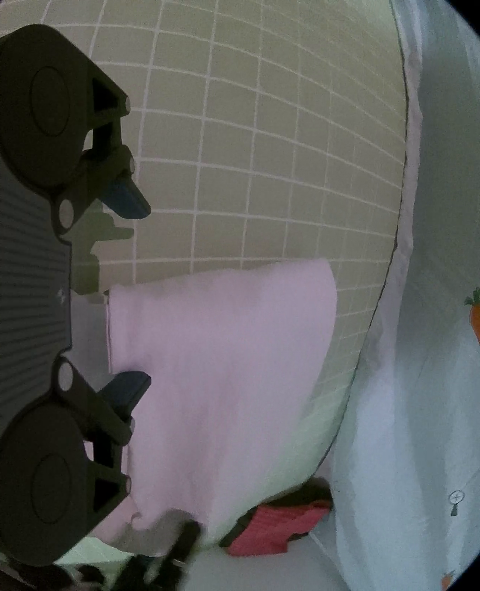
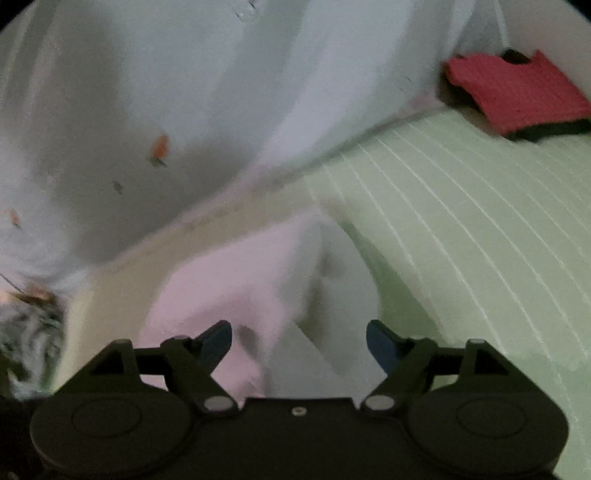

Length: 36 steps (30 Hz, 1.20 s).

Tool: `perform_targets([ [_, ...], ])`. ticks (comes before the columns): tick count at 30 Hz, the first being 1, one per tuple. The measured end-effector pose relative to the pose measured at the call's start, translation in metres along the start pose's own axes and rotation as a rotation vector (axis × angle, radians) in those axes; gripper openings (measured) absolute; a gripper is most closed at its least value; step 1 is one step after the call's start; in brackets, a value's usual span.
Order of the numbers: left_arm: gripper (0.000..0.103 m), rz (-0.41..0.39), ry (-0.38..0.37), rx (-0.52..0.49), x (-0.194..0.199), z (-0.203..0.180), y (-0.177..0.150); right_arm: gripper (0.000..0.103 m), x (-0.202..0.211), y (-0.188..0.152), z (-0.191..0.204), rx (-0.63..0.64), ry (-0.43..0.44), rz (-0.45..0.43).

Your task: Fold clothes

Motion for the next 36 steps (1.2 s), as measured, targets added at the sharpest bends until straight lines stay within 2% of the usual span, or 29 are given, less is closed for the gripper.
perform_targets([
  [3,0.090,-0.005,0.004,-0.006,0.001,0.000,0.002,0.080,-0.017,0.009,-0.002,-0.042,0.045,0.038],
  [4,0.090,-0.008,0.006,-0.009,0.002,0.000,0.002,0.074,-0.023,0.013,-0.003,-0.056,0.061,0.051],
  [5,0.090,-0.015,0.012,-0.014,0.003,-0.001,0.004,0.061,-0.028,0.016,-0.003,-0.070,0.076,0.064],
  [7,0.090,-0.036,0.026,-0.028,0.006,-0.003,0.008,0.042,-0.040,0.022,-0.005,-0.098,0.106,0.090],
  [8,0.090,-0.050,0.033,-0.037,0.008,-0.004,0.010,0.037,-0.044,0.023,-0.008,-0.121,0.112,0.100],
  [9,0.090,-0.067,0.036,-0.040,0.011,-0.005,0.012,0.029,-0.046,0.025,-0.010,-0.137,0.138,0.097],
  [10,0.090,-0.083,0.037,-0.042,0.015,-0.006,0.014,0.014,-0.047,0.027,-0.012,-0.153,0.166,0.092],
  [11,0.090,-0.098,0.036,-0.043,0.018,-0.007,0.015,0.007,-0.041,0.030,-0.015,-0.175,0.206,0.056],
  [15,0.090,-0.138,0.034,-0.047,0.026,-0.008,0.016,0.006,0.001,0.051,-0.012,-0.187,0.356,-0.153],
  [16,0.090,-0.134,0.034,-0.043,0.024,-0.008,0.015,0.006,0.010,0.057,-0.011,-0.165,0.376,-0.192],
  [17,0.090,-0.129,0.035,-0.040,0.023,-0.008,0.014,0.006,0.011,0.060,-0.014,-0.156,0.358,-0.206],
  [18,0.090,-0.116,0.035,-0.034,0.020,-0.008,0.013,0.007,0.011,0.063,-0.018,-0.147,0.336,-0.217],
  [19,0.090,-0.103,0.038,-0.031,0.018,-0.008,0.011,0.015,0.000,0.063,-0.025,-0.123,0.244,-0.180],
  [20,0.090,-0.090,0.042,-0.028,0.016,-0.008,0.009,0.034,-0.012,0.059,-0.032,-0.116,0.145,-0.115],
  [21,0.090,-0.088,0.046,-0.027,0.015,-0.008,0.008,0.039,-0.023,0.055,-0.038,-0.110,0.052,-0.053],
  [22,0.090,-0.088,0.050,-0.026,0.016,-0.007,0.007,0.039,-0.022,0.047,-0.042,-0.142,0.052,-0.037],
  [24,0.090,-0.085,0.051,-0.015,0.016,-0.006,0.005,0.047,-0.019,0.031,-0.051,-0.205,0.055,-0.006],
  [26,0.090,-0.077,0.039,0.011,0.016,-0.005,0.004,0.068,-0.007,0.015,-0.053,-0.212,0.076,-0.027],
  [28,0.090,-0.070,0.026,0.007,0.017,-0.007,0.003,0.080,-0.007,0.006,-0.051,-0.177,0.020,-0.009],
  [30,0.090,-0.061,0.010,-0.004,0.017,-0.010,0.001,0.082,-0.013,0.000,-0.053,-0.160,-0.025,0.015],
  [31,0.091,-0.054,0.000,-0.013,0.016,-0.012,0.000,0.086,-0.017,-0.003,-0.054,-0.161,-0.037,0.026],
  [34,0.094,-0.037,-0.042,-0.008,0.009,-0.014,0.002,0.094,-0.020,-0.012,-0.063,-0.217,-0.006,0.077],
  [36,0.094,-0.026,-0.071,-0.004,0.004,-0.016,0.003,0.094,-0.026,-0.018,-0.067,-0.242,0.011,0.108],
])
Point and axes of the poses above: each gripper's, at about its wrist camera, not at the fingertips, and x roughly against the way its jaws point, z to its left, y to its top, the point moved 3 cm from there along -x, roughly the way its jaws point, and after that the axes turned 4 degrees about z, right-handed, at the moved point
